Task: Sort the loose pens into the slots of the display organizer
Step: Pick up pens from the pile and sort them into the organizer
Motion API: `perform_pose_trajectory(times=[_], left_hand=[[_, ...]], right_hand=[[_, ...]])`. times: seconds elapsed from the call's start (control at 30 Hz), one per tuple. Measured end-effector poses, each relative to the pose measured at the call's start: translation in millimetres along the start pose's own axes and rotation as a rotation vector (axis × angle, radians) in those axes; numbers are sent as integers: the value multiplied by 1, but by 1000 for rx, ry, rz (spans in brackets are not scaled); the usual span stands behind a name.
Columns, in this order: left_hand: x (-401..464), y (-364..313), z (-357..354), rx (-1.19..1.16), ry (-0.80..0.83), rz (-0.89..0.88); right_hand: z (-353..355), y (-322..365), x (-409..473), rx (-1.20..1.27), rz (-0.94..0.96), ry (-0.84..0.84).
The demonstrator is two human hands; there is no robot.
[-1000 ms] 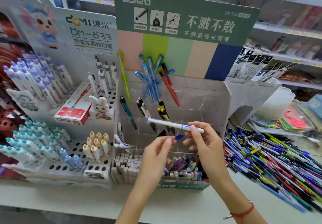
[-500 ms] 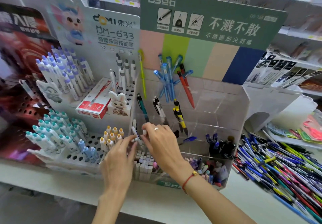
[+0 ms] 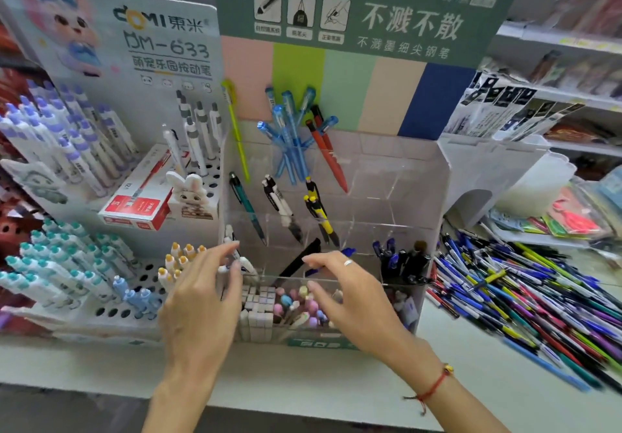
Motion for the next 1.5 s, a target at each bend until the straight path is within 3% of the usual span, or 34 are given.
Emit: perform_pose_trajectory(times=[0.13, 0.3, 0.43, 0.57, 0.7, 0.8, 1.0, 1.13, 1.3, 1.4, 1.5], left_hand=[[0, -61, -27, 34, 209, -250], [-28, -157, -101, 63, 412, -556], [-66, -222, -174, 23, 597, -640], [-99, -239, -271, 21, 722, -621], [-113, -216, -356, 178, 794, -616], [-126, -188, -391, 222, 769, -517], [-132, -149, -406, 258, 697, -136], [-129, -144, -408, 279, 730, -90], [-122, -146, -409, 281, 756, -168], [-111, -138, -397, 266, 655, -83], [-111, -129, -397, 303, 727, -33]], right_hand=[[51, -49, -37, -12, -202, 48], [112, -131, -92, -227, -473, 138], [135, -223, -151, -330, -666, 231], [146, -299, -204, -382, -787, 273], [145, -346, -233, -451, -755, 278], [134, -363, -232, -434, -626, 309], [109, -372, -188, -529, -327, 353], [78, -362, -153, -711, -205, 369], [54, -361, -123, -866, -225, 334], [53, -361, -111, -863, -256, 289], [49, -361, -105, -921, -254, 335]])
Point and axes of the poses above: each hand's wrist, its own x-axis towards the middle knuckle, its own z-axis out of the back of the hand, y = z × x, the point moved 6 cm from there along x, towards the middle knuckle, and after that the axes turned 4 degrees about -x, right-handed, at the moved point
